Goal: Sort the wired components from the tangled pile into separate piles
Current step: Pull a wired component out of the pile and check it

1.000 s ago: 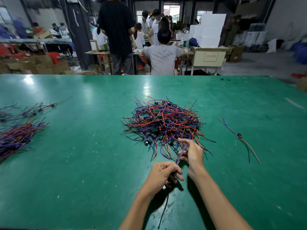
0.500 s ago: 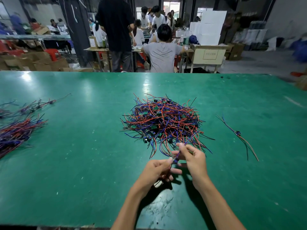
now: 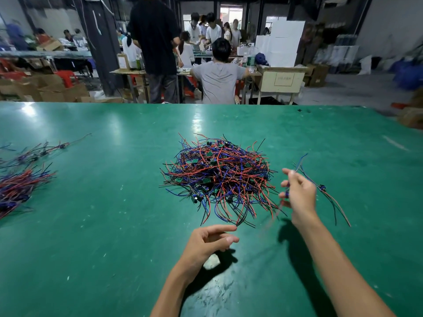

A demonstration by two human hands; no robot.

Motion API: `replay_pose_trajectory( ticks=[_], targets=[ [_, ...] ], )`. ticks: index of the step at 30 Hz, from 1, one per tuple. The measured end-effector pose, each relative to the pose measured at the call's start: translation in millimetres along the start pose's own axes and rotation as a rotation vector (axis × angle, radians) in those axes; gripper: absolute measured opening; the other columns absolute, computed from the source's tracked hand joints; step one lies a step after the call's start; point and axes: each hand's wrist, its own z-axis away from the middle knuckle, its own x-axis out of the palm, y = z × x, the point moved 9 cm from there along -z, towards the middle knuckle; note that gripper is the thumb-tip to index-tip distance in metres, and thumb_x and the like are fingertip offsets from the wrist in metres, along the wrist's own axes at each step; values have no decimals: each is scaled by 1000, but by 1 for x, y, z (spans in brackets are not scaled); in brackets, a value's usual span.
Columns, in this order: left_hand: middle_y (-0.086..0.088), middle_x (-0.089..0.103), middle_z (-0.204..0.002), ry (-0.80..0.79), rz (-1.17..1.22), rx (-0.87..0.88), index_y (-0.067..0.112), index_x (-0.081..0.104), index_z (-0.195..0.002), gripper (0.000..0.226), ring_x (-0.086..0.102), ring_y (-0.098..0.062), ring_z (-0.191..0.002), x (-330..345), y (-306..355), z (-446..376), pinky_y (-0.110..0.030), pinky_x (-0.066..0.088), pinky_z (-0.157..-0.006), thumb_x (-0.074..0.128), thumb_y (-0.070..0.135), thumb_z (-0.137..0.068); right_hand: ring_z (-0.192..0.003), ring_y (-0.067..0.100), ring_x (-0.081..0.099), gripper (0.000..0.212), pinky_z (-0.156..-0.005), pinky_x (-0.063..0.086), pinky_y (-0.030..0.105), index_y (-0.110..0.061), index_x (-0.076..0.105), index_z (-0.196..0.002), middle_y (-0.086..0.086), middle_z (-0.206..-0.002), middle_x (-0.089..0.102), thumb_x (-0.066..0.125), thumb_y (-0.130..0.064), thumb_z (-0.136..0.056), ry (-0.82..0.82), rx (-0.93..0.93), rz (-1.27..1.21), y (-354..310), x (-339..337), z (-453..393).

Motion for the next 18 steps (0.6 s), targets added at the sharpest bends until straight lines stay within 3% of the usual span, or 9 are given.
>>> replay_pose_trajectory(
  ticks=[3,6,10,14,18],
  targets=[
    [-12,77,-101,17,60,-1,17,76,-113,29,60,-11,-79,-2,0,-2,-19,49,-77,79,17,-84,-53,13,47,30,-51,33,26,-20,76,-109,-6,-71,65,49,-31,-104,85,-117,294,-30,-23,-59],
    [-11,74,-99,78,184,-6,15,77,-111,32,57,-12,-77,-8,0,-6,-19,49,-75,79,18,-80,-83,19,59,32,-66,37,30,-22,77,-107,-7,-74,70,48,-34,-102,76,-166,564,-40,-33,-105],
    [-11,72,-98,125,295,-23,13,76,-111,35,55,-13,-75,-14,-4,-9,-22,48,-76,75,19,-77,-104,29,63,32,-81,44,34,-23,76,-107,-5,-74,71,46,-33,-102,38,-189,726,-29,-35,-138],
    [-12,70,-98,130,369,-32,12,76,-110,24,57,-13,-73,-17,-7,-12,-24,48,-75,73,14,-86,-112,39,61,34,-91,48,41,-20,72,-115,18,-113,71,43,-34,-104,-49,-183,984,-6,-26,-148],
    [-10,71,-100,144,391,-39,14,75,-113,38,59,-12,-74,-19,-7,-14,-24,49,-75,74,28,-78,-136,37,43,55,-107,37,46,-6,42,-147,23,-152,40,36,-42,-107,-112,-217,1410,28,-19,-131]
  ],
)
